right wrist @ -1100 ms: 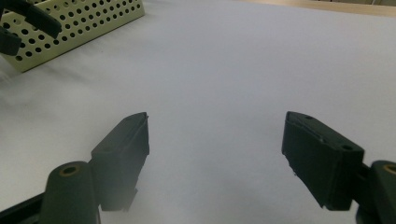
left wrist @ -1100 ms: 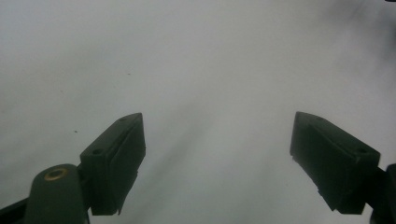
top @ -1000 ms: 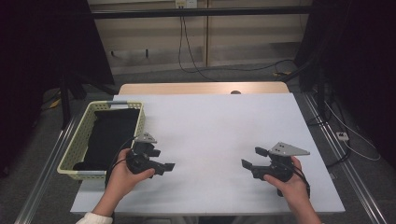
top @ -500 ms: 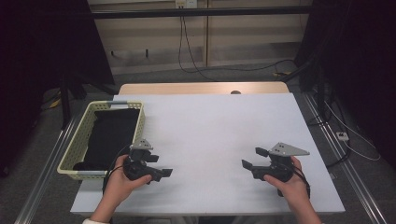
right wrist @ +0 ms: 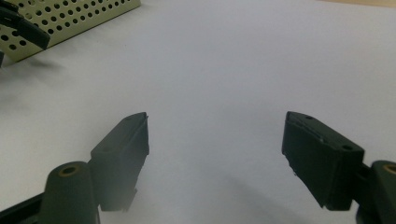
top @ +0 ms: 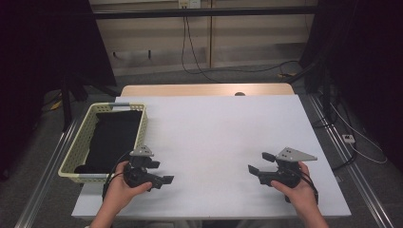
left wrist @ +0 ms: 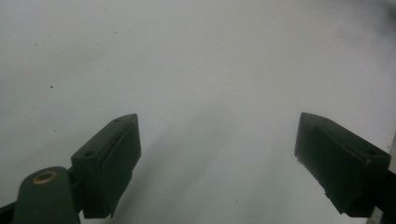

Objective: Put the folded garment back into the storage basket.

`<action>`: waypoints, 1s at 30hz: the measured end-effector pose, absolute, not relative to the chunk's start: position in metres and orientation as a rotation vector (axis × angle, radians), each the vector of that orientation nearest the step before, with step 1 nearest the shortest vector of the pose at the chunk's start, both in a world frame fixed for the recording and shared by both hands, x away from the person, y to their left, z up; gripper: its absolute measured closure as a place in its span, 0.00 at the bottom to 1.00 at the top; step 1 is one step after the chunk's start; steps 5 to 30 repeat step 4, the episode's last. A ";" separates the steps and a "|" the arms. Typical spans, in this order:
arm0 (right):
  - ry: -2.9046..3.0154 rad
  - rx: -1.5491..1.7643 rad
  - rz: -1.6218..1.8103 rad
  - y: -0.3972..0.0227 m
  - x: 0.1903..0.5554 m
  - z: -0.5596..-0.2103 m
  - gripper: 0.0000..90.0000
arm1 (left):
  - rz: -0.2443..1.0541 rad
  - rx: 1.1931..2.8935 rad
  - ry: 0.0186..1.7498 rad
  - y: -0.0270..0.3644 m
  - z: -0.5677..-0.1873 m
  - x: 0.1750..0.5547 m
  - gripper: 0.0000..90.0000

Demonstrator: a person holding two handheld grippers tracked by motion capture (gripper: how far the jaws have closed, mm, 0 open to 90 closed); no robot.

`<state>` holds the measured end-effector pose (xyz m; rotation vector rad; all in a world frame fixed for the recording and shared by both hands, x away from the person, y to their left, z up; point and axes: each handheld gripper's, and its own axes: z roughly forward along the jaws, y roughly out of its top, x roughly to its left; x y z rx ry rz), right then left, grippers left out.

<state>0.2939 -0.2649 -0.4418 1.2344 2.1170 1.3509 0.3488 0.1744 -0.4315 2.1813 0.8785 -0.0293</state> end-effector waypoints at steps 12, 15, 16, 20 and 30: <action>2.114 1.239 1.354 -0.266 0.294 -0.443 0.26 | -0.037 2.185 0.866 0.172 -0.432 0.350 0.16; 2.114 1.239 1.354 -0.266 0.294 -0.443 0.26 | -0.037 2.185 0.866 0.172 -0.432 0.350 0.16; 2.114 1.239 1.354 -0.266 0.294 -0.443 0.26 | -0.037 2.185 0.866 0.172 -0.432 0.350 0.16; 2.114 1.239 1.354 -0.266 0.294 -0.443 0.26 | -0.037 2.185 0.866 0.172 -0.432 0.350 0.16; 2.114 1.239 1.354 -0.266 0.294 -0.443 0.26 | -0.037 2.185 0.866 0.172 -0.432 0.350 0.16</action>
